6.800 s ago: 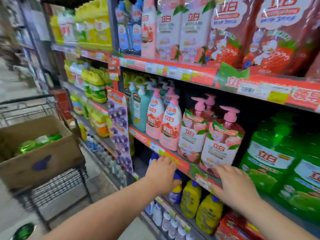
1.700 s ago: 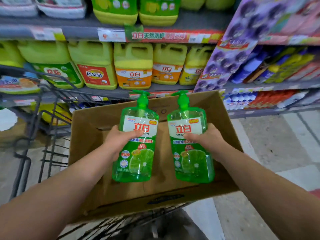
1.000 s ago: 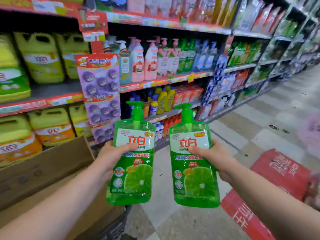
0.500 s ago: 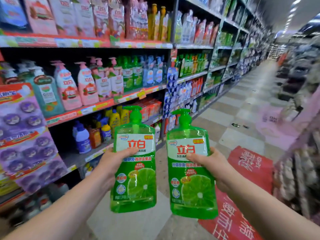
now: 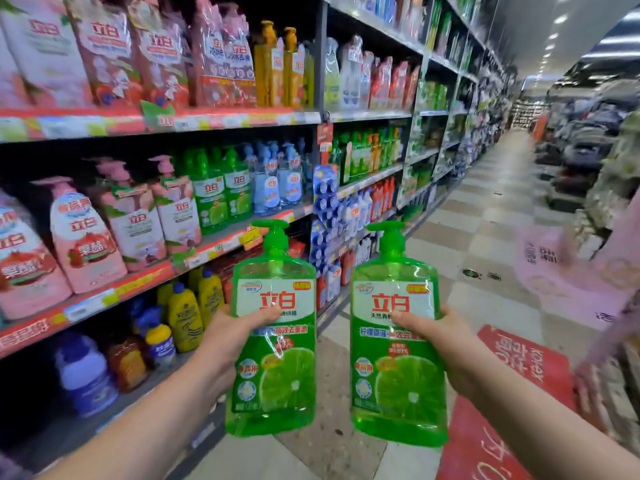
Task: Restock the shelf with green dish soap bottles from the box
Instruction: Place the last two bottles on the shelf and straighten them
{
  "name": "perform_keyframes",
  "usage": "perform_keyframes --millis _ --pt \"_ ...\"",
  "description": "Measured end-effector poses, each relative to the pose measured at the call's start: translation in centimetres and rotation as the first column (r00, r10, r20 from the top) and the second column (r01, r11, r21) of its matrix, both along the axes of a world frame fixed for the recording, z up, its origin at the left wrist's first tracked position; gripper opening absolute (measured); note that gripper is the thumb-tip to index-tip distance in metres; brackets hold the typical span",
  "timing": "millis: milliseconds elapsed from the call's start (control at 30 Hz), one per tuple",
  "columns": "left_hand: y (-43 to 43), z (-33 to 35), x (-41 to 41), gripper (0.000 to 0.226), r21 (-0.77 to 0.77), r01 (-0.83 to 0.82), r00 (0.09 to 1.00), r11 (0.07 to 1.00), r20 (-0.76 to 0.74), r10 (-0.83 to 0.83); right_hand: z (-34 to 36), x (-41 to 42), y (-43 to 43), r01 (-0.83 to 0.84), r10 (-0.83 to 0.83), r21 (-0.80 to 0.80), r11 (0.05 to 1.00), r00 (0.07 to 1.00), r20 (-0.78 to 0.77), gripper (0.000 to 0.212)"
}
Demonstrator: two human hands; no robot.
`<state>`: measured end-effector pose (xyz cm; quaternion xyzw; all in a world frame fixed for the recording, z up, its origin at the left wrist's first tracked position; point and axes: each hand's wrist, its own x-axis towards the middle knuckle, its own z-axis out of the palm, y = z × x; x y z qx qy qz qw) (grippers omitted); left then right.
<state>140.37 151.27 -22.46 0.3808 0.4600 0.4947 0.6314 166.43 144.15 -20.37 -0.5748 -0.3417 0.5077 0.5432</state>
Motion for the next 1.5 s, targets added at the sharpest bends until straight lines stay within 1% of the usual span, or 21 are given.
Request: perform_keyframes --millis 67,100,167,300,367,533,633,700,767,833,900,933,1033,1100,1167,1267,1300,1367,1400,1433,1500 --pt "2.6 0.2 1.6 0.063 0.004 0.010 1.000 1.000 0.009 -0.010 -0.2 1.5 2.8 0.005 -0.005 -0.010 1.000 1.000 -0.002 0.078" --pt "3.9 0.3 2.6 0.061 0.006 0.009 1.000 1.000 0.012 -0.009 -0.3 2.3 4.2 0.005 -0.005 -0.011 1.000 1.000 -0.004 0.080" --pt "6.5 0.1 4.6 0.064 -0.005 -0.001 1.000 1.000 0.013 0.001 -0.4 4.4 7.4 -0.003 0.003 -0.004 1.000 1.000 -0.016 0.069" --pt "11.1 -0.6 9.1 0.078 -0.020 -0.088 0.996 0.996 0.005 0.088 -0.6 8.9 13.6 -0.071 0.071 0.002 0.997 0.997 -0.003 0.047" --pt "13.1 -0.8 11.4 0.073 -0.020 -0.127 0.992 0.992 0.023 0.127 -0.3 11.3 16.7 -0.125 0.125 0.003 0.992 0.992 -0.001 0.039" --pt "16.7 -0.9 15.6 0.070 -0.026 -0.260 0.965 0.965 0.025 0.260 0.7 15.7 24.9 -0.242 0.241 0.014 0.970 0.970 0.036 0.035" --pt "17.9 -0.7 16.3 0.077 -0.050 -0.389 0.920 0.920 0.023 0.391 0.5 16.3 29.4 -0.303 0.300 0.028 0.953 0.951 0.070 0.040" --pt "18.4 -0.6 16.0 0.082 -0.065 -0.454 0.890 0.888 0.011 0.456 0.2 15.8 31.8 -0.347 0.343 0.036 0.937 0.936 0.072 0.049" --pt "19.1 -0.6 15.3 0.076 -0.057 -0.518 0.855 0.853 -0.020 0.518 -0.2 14.8 34.0 -0.391 0.388 0.033 0.920 0.918 0.076 0.060" --pt "19.9 -0.5 14.3 0.073 -0.044 -0.579 0.815 0.814 -0.032 0.578 -0.4 13.7 36.1 -0.423 0.422 0.034 0.905 0.906 0.046 0.054" --pt "20.9 -0.6 13.0 0.081 -0.036 -0.608 0.794 0.793 -0.044 0.607 -0.8 12.5 38.3 -0.451 0.450 0.038 0.892 0.893 0.033 0.049" --pt "21.6 -0.7 12.3 0.082 -0.033 -0.617 0.787 0.786 -0.052 0.615 -1.1 11.8 39.5 -0.466 0.465 0.044 0.884 0.885 0.036 0.050" --pt "23.9 -0.6 10.4 0.068 -0.014 -0.625 0.780 0.780 -0.043 0.624 -1.3 9.8 43.3 -0.514 0.511 0.042 0.857 0.857 0.071 0.064" --pt "26.3 -0.5 9.1 0.066 -0.001 -0.647 0.762 0.762 -0.037 0.647 -0.9 8.2 46.2 -0.536 0.529 0.050 0.843 0.842 0.107 0.071" --pt "28.9 -0.3 7.9 0.069 0.010 -0.672 0.740 0.741 -0.018 0.672 -0.5 6.3 49.3 -0.547 0.534 0.079 0.833 0.834 0.141 0.073" --pt "32.9 0.4 5.7 0.083 0.001 -0.685 0.728 0.729 -0.023 0.685 0.5 3.5 53.9 -0.548 0.527 0.117 0.828 0.833 0.168 0.065" --pt "34.1 0.7 5.1 0.086 0.009 -0.680 0.733 0.733 -0.014 0.680 0.8 2.6 55.3 -0.547 0.524 0.128 0.827 0.833 0.176 0.069" --pt "36.3 1.2 3.6 0.094 0.043 -0.681 0.731 0.731 -0.024 0.682 1.2 0.6 57.8 -0.554 0.525 0.150 0.819 0.828 0.196 0.091" --pt "37.4 1.4 2.8 0.090 0.057 -0.687 0.723 0.725 -0.045 0.689 1.4 -0.2 59.0 -0.555 0.521 0.157 0.817 0.827 0.212 0.097" --pt "38.3 1.6 2.2 0.078 0.070 -0.696 0.712 0.715 -0.059 0.699 1.5 -1.1 60.3 -0.555 0.517 0.163 0.816 0.826 0.226 0.093" --pt "39.3 1.9 1.3 0.053 0.079 -0.706 0.703 0.703 -0.040 0.710 1.6 -2.2 62.1 -0.568 0.521 0.169 0.806 0.815 0.254 0.073"
